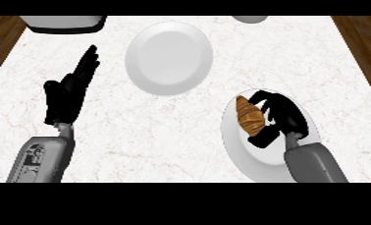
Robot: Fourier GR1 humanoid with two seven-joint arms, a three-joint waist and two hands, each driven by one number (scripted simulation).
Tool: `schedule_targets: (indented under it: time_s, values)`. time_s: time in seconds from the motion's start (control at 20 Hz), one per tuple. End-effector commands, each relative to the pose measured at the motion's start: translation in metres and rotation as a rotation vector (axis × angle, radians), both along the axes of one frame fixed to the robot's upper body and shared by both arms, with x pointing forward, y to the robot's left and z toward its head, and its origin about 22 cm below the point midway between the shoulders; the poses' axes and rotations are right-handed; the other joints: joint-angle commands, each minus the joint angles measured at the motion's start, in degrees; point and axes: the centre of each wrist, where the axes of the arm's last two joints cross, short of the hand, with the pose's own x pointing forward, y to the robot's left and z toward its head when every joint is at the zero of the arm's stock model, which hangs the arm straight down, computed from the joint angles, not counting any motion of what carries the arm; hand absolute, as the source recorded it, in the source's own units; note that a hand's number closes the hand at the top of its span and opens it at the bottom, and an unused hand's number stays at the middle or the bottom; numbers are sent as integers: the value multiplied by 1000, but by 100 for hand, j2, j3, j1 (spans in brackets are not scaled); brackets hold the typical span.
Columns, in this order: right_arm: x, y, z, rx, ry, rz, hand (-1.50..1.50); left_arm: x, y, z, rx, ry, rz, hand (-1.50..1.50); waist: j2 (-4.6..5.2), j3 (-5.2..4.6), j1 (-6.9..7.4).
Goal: Pick the croissant from the plate and place it in the plate
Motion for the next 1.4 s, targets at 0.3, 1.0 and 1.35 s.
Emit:
schedule_targets:
  time_s: [0.3, 1.0, 1.35]
  values:
    - [70, -67, 48, -282, -217, 75, 150, -2, -20, -5, 4, -5, -23, 0, 43, 13, 114]
    - [105, 7, 146, 17, -717, 333, 150, -6, -1, -2, 1, -8, -10, 0, 2, 8, 77]
    - [134, 92, 146, 85, -569, 359, 150, 0, -18, 0, -2, -22, -3, 0, 34, 7, 141]
